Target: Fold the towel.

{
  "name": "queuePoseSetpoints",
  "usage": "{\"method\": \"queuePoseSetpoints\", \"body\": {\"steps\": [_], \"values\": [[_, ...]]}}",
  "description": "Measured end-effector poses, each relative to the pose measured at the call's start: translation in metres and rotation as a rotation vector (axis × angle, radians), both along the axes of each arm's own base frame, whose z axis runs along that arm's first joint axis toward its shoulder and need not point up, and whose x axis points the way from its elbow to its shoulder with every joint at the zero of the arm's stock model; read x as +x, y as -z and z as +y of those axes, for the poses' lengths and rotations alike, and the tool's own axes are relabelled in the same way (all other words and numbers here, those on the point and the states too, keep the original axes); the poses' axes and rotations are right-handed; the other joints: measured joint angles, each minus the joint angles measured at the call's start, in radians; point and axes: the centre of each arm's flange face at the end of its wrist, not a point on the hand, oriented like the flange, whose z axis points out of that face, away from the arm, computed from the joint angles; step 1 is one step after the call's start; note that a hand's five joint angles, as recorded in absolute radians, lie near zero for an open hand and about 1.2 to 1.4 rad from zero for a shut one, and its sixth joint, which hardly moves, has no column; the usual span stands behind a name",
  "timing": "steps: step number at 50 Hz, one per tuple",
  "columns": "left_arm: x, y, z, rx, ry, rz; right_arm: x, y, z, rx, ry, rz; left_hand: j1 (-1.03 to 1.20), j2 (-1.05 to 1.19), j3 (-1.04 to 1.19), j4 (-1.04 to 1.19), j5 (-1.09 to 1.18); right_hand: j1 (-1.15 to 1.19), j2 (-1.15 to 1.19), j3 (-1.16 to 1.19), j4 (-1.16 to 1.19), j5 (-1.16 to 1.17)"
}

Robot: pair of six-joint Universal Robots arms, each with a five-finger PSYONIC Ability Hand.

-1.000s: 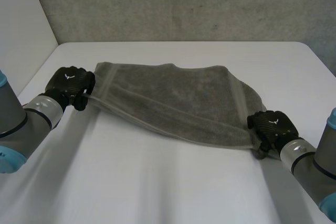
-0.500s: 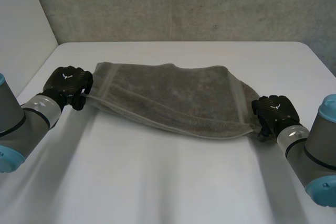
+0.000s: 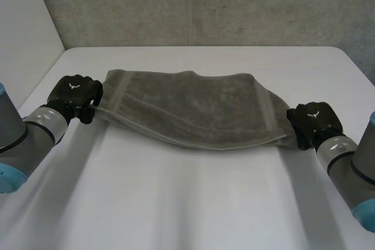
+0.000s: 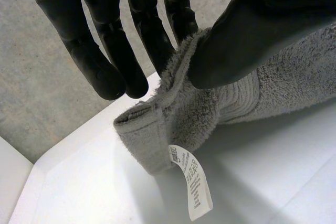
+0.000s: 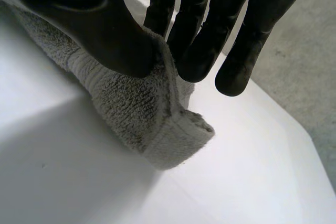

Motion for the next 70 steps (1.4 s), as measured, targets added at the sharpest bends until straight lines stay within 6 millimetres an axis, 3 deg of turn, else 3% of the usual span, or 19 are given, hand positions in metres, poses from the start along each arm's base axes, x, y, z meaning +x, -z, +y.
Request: {"method": "queuePoseSetpoints", "body": {"steps": [4,9,13,19,25,29,34,42,49,53,57,62,66,70], "values": [[0.0,-0.003,0.003,-0.005,0.002,-0.002,0.0,-0.02,0.004,-0.036,-0.016,-0.008,0.0,0.0,0.0,0.0,0.0,0.0,0.0,0.0,0.0,0.0],[0.003,-0.02,0.01,-0.052,-0.004,-0.001,-0.001,-0.059,0.011,-0.125,-0.035,-0.038,0.0,0.0,0.0,0.0,0.0,0.0,0.0,0.0,0.0,0.0],[0.009,-0.042,0.015,-0.111,-0.019,0.005,-0.006,-0.092,0.017,-0.211,-0.033,-0.064,0.0,0.0,0.0,0.0,0.0,0.0,0.0,0.0,0.0,0.0],[0.025,-0.096,0.027,-0.274,-0.066,0.024,-0.019,-0.155,0.026,-0.389,-0.027,-0.12,0.0,0.0,0.001,0.005,0.0,0.0,0.004,0.0,0.0,0.0],[0.03,-0.133,0.04,-0.392,-0.08,0.041,-0.021,-0.189,0.036,-0.412,-0.06,-0.131,0.0,0.0,0.001,0.005,0.0,0.0,0.004,0.0,0.0,0.0],[0.03,-0.141,0.044,-0.417,-0.079,0.047,-0.02,-0.19,0.034,-0.336,-0.079,-0.115,0.0,0.0,0.001,0.005,0.0,0.0,0.004,0.0,0.0,0.0],[0.028,-0.131,0.039,-0.381,-0.074,0.043,-0.018,-0.166,0.021,-0.171,-0.096,-0.048,0.0,0.0,0.001,0.005,0.0,0.0,0.004,0.001,0.0,0.0],[0.025,-0.078,0.016,-0.212,-0.066,0.005,-0.012,-0.129,0.0,-0.05,-0.127,0.064,0.0,0.008,0.002,0.005,0.0,0.001,0.004,0.001,0.0,0.0],[0.016,-0.061,-0.015,-0.195,-0.047,-0.056,-0.005,-0.12,-0.029,-0.057,-0.127,0.084,0.0,0.008,0.002,0.005,0.0,0.001,0.004,0.001,0.0,0.0],[0.002,-0.081,-0.035,-0.289,-0.02,-0.053,0.003,-0.141,-0.053,-0.197,-0.095,0.07,0.0,0.008,0.002,0.005,0.0,0.001,0.017,0.001,0.0,0.0],[-0.011,-0.126,-0.048,-0.456,-0.001,0.039,0.015,-0.188,-0.07,-0.501,-0.036,0.006,0.0,0.009,0.003,0.005,0.0,0.001,0.017,0.001,0.0,0.0],[-0.011,-0.181,-0.045,-0.605,0.026,0.263,0.019,-0.237,-0.058,-0.753,-0.001,-0.069,0.0,0.009,0.004,0.005,0.0,0.002,0.017,0.001,0.0,0.0],[-0.007,-0.194,-0.039,-0.592,0.043,0.371,0.019,-0.241,-0.049,-0.746,-0.013,-0.073,0.0,0.009,0.004,0.005,0.0,0.002,0.017,0.001,0.0,0.005],[-0.004,-0.176,-0.034,-0.495,0.03,0.388,0.019,-0.217,-0.047,-0.612,-0.046,-0.04,0.0,0.009,0.004,0.005,0.0,0.002,0.018,0.001,0.0,0.005]]}}
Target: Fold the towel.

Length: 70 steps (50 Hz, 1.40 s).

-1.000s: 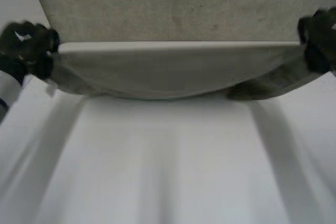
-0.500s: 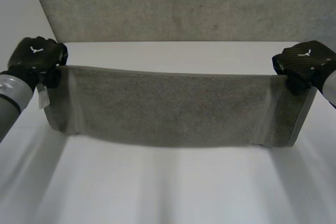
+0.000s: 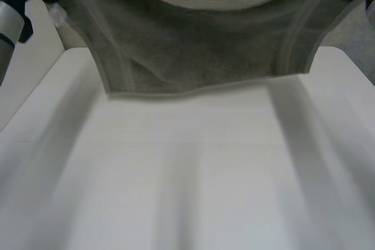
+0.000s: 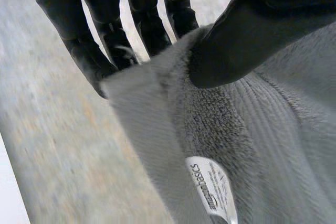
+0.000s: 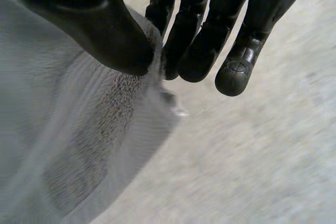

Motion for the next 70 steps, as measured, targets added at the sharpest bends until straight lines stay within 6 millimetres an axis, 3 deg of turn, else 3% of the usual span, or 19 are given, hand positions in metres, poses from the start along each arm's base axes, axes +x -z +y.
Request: {"method": "queuePoseSetpoints", "body": {"steps": [4,10,14,17,21,29,36,46,53,59,70], "values": [[0.001,0.027,0.005,0.095,-0.014,-0.044,0.0,0.028,0.003,0.135,-0.015,0.043,0.0,0.0,0.0,0.0,0.0,0.0,0.0,0.0,0.0,0.0],[0.003,0.088,0.022,0.252,-0.034,-0.187,-0.004,0.08,0.016,0.367,-0.025,0.11,0.0,0.0,0.001,0.0,0.0,0.0,0.0,0.0,0.0,0.0],[0.006,0.121,0.038,0.331,-0.022,-0.273,-0.007,0.113,0.032,0.497,-0.034,0.151,0.0,0.0,0.002,0.0,0.0,0.0,0.0,0.0,0.0,0.0],[0.011,0.136,0.053,0.372,-0.008,-0.324,-0.012,0.126,0.049,0.555,-0.041,0.171,0.0,0.0,0.002,0.0,0.0,0.0,0.0,0.0,0.0,0.0],[0.018,0.135,0.07,0.38,-0.005,-0.348,-0.023,0.118,0.067,0.549,-0.026,0.165,0.0,0.0,0.002,0.0,0.0,0.0,0.0,0.0,0.0,0.0],[0.041,0.101,0.104,0.318,-0.032,-0.336,-0.05,0.085,0.102,0.519,-0.012,0.135,0.0,0.0,0.003,0.0,0.0,0.0,0.0,0.0,0.0,0.0],[0.049,0.094,0.115,0.322,-0.021,-0.314,-0.062,0.082,0.106,0.582,-0.06,0.122,0.0,0.0,0.003,0.0,0.0,0.0,0.0,0.004,0.0,0.0],[0.04,0.142,0.088,0.504,0.057,-0.312,-0.062,0.128,0.068,0.756,-0.109,0.13,0.0,0.0,0.003,0.0,0.0,0.0,0.0,0.005,0.0,0.0],[0.017,0.18,0.05,0.595,0.077,-0.338,-0.04,0.162,0.041,0.839,-0.107,0.176,0.0,0.0,0.003,0.0,0.01,0.0,0.0,0.005,0.0,0.0],[0.008,0.193,0.013,0.583,0.023,-0.347,-0.027,0.171,0.018,0.79,-0.059,0.177,0.0,0.0,0.004,0.0,0.009,0.0,0.0,0.005,0.0,0.0],[-0.012,0.207,-0.036,0.499,-0.014,-0.347,-0.009,0.181,-0.036,0.617,0.006,0.11,0.0,0.0,0.004,0.0,0.009,0.0,0.0,0.005,0.0,0.0]]}}
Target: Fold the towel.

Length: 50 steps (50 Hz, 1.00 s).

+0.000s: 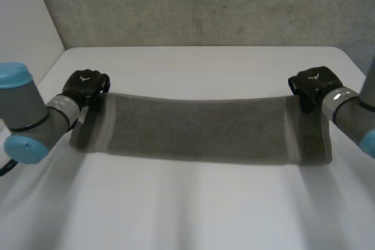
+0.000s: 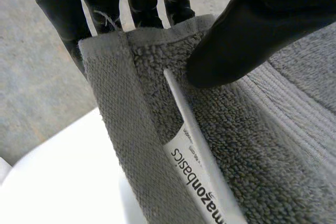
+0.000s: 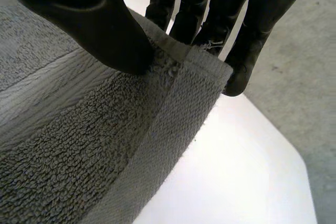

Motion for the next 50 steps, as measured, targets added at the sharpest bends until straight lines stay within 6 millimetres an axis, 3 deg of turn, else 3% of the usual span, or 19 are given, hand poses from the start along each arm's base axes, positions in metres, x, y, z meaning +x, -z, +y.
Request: {"method": "queuePoseSetpoints", "body": {"steps": [4,13,30,32,34,36,37,40,45,50], "values": [[-0.007,0.005,-0.011,-0.052,-0.019,-0.004,0.007,0.014,-0.015,-0.025,0.019,0.004,0.0,0.0,0.0,0.0,0.0,0.0,0.0,0.0,0.0,0.0],[-0.017,0.018,-0.025,-0.139,-0.057,-0.053,0.018,0.031,-0.031,-0.064,0.031,0.007,0.0,0.0,0.0,0.0,0.0,0.0,0.0,0.0,0.0,0.0],[-0.031,0.037,-0.023,-0.135,-0.021,-0.086,0.031,0.042,-0.039,-0.121,0.04,0.015,0.0,0.0,-0.006,0.0,0.0,-0.04,-0.038,-0.034,-0.039,-0.044],[-0.033,0.037,-0.021,-0.134,-0.015,-0.086,0.032,0.045,-0.04,-0.119,0.043,0.019,-0.007,-0.049,-0.071,-0.056,-0.038,-0.26,-0.267,-0.255,-0.262,-0.263],[-0.035,0.037,-0.02,-0.134,-0.01,-0.086,0.033,0.046,-0.039,-0.117,0.05,0.024,-0.194,-0.246,-0.28,-0.265,-0.233,-0.576,-0.563,-0.543,-0.551,-0.58],[-0.038,0.036,-0.018,-0.136,-0.003,-0.085,0.034,0.046,-0.038,-0.116,0.064,0.03,-0.566,-0.624,-0.663,-0.661,-0.614,-0.918,-0.933,-0.905,-0.915,-0.95],[-0.039,0.035,-0.017,-0.137,-0.001,-0.084,0.034,0.046,-0.038,-0.117,0.068,0.031,-0.669,-0.725,-0.765,-0.766,-0.718,-0.993,-0.999,-0.975,-0.985,-1.033],[-0.043,0.026,-0.013,-0.153,0.008,-0.079,0.034,0.043,-0.035,-0.121,0.088,0.034,-1.116,-1.157,-1.211,-1.195,-1.171,-1.094,-1.091,-1.087,-1.084,-1.112],[-0.046,0.01,-0.008,-0.182,0.011,-0.07,0.034,0.025,-0.029,-0.143,0.098,0.029,-1.178,-1.254,-1.301,-1.258,-1.274,-1.103,-1.091,-1.088,-1.084,-1.112],[-0.039,-0.019,0.004,-0.219,0.0,-0.051,0.029,-0.009,-0.011,-0.182,0.089,0.013,-1.178,-1.255,-1.302,-1.258,-1.276,-1.106,-1.091,-1.088,-1.084,-1.112]]}}
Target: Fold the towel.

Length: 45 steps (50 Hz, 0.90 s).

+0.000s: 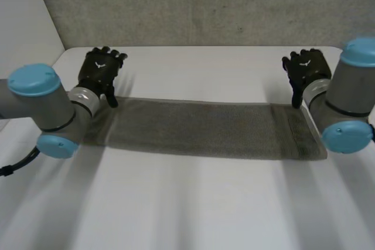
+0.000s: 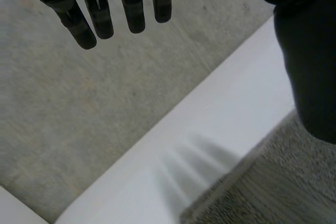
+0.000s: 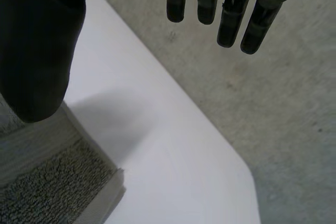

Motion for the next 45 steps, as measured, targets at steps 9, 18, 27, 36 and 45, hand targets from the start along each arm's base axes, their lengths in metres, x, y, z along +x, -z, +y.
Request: {"method": "queuePoseSetpoints", "body": {"steps": [9,18,27,36,45], "values": [[0.021,-0.02,0.039,0.026,-0.001,0.001,-0.016,-0.026,0.054,0.045,-0.044,0.003,0.0,0.0,-0.002,0.0,-0.002,0.243,0.234,0.23,0.23,0.257],[0.036,-0.015,0.082,0.121,0.046,0.031,-0.033,0.001,0.091,0.194,-0.061,0.02,0.0,-0.001,-0.004,0.0,-0.002,0.311,0.289,0.289,0.282,0.31],[0.04,-0.003,0.111,0.242,0.068,0.139,-0.056,0.03,0.089,0.288,-0.041,0.0,0.0,-0.001,-0.004,0.0,-0.002,0.309,0.289,0.289,0.281,0.304],[0.04,0.001,0.115,0.257,0.064,0.167,-0.064,0.062,0.074,0.333,-0.034,-0.014,0.0,-0.001,-0.004,0.0,-0.002,0.31,0.289,0.289,0.282,0.305],[0.041,0.001,0.113,0.233,0.065,0.168,-0.068,0.079,0.066,0.342,-0.021,-0.014,0.0,-0.001,-0.004,0.0,-0.002,0.419,0.392,0.387,0.385,0.411]]}}
